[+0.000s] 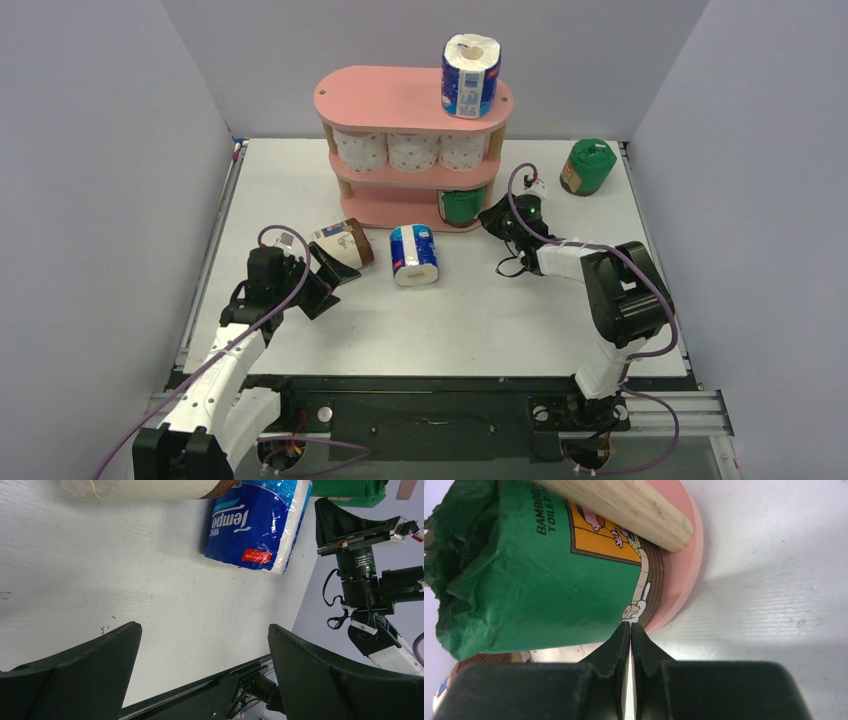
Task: Place and organize the paper towels onto the shelf
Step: Place the paper towel on the shelf.
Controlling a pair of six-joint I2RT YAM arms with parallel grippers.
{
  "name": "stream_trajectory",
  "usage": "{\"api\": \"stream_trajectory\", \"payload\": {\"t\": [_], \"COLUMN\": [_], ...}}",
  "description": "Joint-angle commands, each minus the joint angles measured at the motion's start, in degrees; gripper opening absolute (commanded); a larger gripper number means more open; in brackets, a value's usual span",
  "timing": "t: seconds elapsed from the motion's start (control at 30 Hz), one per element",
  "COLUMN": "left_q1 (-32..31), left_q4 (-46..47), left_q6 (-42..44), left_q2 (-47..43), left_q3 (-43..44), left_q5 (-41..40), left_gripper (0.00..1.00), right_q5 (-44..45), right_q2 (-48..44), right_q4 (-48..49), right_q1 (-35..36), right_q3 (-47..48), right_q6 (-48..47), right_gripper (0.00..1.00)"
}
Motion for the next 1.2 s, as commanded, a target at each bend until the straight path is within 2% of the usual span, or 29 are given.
{"api": "stream_trajectory", "payload": {"t": [0.0, 0.63, 1.17], "left_q1": [0.3, 0.3, 0.3], "left_q4": [2.7, 2.5, 2.0], "left_q6": [0.9, 1.2, 1.4], "left_q2": [-0.6, -0.1, -0.1], "left_q3": [0.2, 0.1, 0.8], "left_q5": [0.3, 0.0, -0.3], "left_gripper": [0.98, 0.98, 0.98], "right_q5": [-1.8, -2.8, -3.1], "right_q2": [1.8, 8.3, 4.4], "right_q4": [3.8, 4.6, 4.4], "right_q1": [-0.1, 0.1, -0.4], "right_q3": [3.5, 8.1, 5.2], "right_q6": [2.4, 4.9, 4.6], "right_gripper": [0.01, 0.0, 0.01]}}
